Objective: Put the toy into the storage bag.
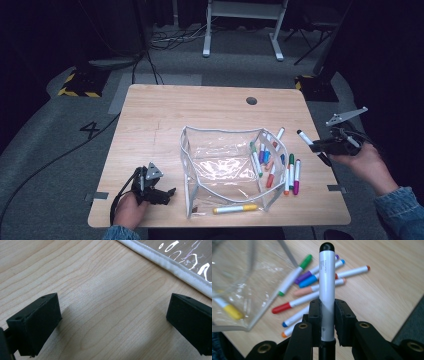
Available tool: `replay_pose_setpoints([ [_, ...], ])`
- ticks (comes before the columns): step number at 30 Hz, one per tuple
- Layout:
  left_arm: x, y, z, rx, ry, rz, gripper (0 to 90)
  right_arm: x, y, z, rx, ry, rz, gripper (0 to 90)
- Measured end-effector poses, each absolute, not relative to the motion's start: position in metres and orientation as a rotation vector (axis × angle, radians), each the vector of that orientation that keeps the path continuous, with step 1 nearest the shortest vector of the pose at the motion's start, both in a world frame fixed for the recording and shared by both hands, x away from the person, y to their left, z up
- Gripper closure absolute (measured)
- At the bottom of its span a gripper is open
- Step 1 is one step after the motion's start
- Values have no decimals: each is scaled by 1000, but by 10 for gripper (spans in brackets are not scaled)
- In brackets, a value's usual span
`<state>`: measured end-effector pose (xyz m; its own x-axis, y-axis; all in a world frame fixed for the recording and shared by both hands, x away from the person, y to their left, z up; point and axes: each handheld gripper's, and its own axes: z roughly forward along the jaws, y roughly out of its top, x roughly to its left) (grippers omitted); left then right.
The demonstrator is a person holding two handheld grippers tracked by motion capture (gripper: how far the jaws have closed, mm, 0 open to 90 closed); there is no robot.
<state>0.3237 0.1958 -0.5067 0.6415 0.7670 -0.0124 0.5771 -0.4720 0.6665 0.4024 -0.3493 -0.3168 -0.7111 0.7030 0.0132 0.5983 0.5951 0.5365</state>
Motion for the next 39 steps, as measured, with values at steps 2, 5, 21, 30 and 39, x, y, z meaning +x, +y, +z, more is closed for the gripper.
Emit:
replay_pose_setpoints([
  [2, 324, 196, -507, 2216, 1043, 379, 0, 399, -339, -308, 1042, 2636, 780, 767],
  [5, 324, 196, -507, 2217, 1041, 382, 0, 395, -328, -300, 995, 2655, 793, 767],
  [21, 324, 196, -507, 2217, 1041, 383, 0, 373, -234, -259, 609, 2810, 830, 766],
  [30, 325, 196, -507, 2215, 1046, 373, 0, 366, -183, -258, 457, 2888, 779, 766],
  [39, 327, 196, -506, 2219, 1042, 383, 0, 364, -146, -276, 337, 2959, 722, 766],
])
